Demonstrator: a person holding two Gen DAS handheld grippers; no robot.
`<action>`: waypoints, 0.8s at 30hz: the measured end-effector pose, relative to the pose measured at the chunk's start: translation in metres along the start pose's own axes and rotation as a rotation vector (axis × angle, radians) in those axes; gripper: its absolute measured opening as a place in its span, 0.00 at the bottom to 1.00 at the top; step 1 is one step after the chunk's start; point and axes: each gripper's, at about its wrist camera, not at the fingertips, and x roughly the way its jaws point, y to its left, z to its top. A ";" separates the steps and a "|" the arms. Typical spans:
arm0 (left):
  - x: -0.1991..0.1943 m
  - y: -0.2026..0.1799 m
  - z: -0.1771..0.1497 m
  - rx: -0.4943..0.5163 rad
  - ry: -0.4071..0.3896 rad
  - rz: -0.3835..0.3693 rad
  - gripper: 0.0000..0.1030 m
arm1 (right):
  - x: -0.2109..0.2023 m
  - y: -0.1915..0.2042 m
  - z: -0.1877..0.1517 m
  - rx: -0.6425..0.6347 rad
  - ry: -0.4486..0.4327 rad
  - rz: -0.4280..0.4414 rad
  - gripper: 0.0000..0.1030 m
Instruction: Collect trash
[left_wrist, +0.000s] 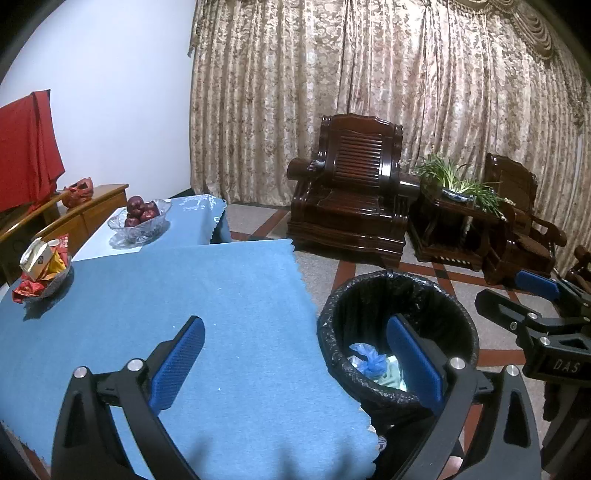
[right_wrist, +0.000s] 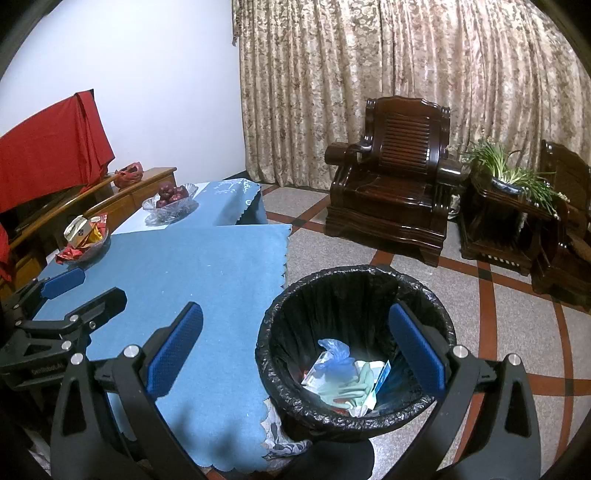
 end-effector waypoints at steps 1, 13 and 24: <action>0.000 0.000 0.000 0.000 0.000 0.000 0.94 | 0.000 0.000 0.000 0.000 -0.001 0.000 0.95; 0.000 -0.001 0.001 0.001 0.001 0.000 0.94 | 0.000 0.001 0.000 0.000 0.000 0.000 0.95; -0.001 -0.001 0.001 0.002 0.002 0.002 0.94 | 0.001 0.002 0.000 0.000 0.001 -0.002 0.95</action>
